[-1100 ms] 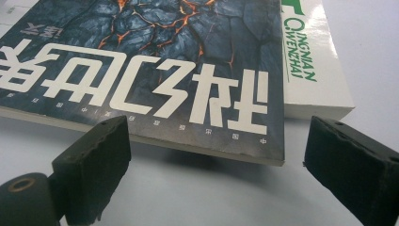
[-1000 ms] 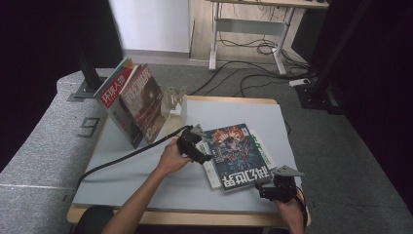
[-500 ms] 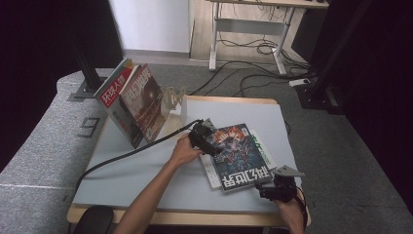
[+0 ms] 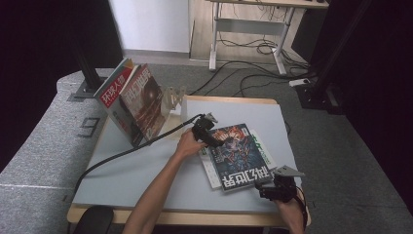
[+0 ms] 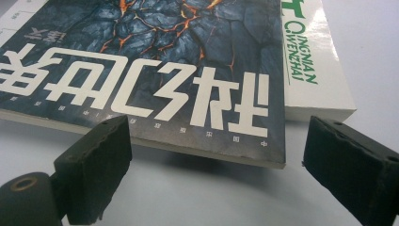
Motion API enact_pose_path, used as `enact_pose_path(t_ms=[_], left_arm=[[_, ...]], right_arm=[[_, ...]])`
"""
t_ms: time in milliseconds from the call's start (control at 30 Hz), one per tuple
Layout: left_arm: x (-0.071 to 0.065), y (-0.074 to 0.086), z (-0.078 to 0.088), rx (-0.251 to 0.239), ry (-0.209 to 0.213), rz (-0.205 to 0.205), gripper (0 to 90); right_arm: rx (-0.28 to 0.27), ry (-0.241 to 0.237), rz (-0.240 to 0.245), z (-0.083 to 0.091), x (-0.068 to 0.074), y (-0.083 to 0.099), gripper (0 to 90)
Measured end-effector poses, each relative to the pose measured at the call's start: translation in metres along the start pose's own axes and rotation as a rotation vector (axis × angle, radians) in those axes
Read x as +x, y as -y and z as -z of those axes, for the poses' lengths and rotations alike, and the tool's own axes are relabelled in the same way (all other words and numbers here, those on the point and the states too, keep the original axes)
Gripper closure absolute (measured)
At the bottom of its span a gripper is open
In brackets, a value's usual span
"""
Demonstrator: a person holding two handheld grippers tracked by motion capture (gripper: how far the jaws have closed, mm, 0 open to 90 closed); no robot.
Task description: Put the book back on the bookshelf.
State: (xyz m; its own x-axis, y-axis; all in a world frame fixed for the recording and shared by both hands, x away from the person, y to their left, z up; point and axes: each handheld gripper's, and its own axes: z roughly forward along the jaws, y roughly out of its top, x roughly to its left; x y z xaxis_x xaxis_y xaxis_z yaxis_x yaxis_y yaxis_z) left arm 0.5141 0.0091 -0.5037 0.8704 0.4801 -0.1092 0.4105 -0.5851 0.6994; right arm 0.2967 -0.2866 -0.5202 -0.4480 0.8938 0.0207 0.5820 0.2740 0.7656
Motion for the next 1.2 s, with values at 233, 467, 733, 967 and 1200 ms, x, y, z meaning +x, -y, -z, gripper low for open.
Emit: enact_pose_path(t_ms=[233, 467, 733, 967, 1200], left_arm=[[0.007, 0.005, -0.01, 0.028, 0.015, 0.039, 0.0], [0.007, 0.006, -0.01, 0.036, 0.017, 0.051, 0.0], [0.003, 0.006, -0.008, 0.065, 0.018, 0.072, 0.0], [-0.004, 0.009, -0.003, 0.068, -0.013, 0.044, 0.0], [-0.009, 0.014, 0.0, 0.057, -0.027, 0.054, 0.0]], right_arm=[[-0.006, -0.001, -0.003, -0.003, 0.002, 0.0, 7.9], [0.001, -0.003, -0.014, -0.005, 0.0, 0.001, 6.7], [0.012, 0.002, -0.034, -0.006, -0.004, 0.002, 3.3], [0.018, 0.018, -0.045, -0.005, -0.008, 0.003, 1.7], [0.019, 0.03, -0.06, -0.005, -0.011, 0.004, 1.3]])
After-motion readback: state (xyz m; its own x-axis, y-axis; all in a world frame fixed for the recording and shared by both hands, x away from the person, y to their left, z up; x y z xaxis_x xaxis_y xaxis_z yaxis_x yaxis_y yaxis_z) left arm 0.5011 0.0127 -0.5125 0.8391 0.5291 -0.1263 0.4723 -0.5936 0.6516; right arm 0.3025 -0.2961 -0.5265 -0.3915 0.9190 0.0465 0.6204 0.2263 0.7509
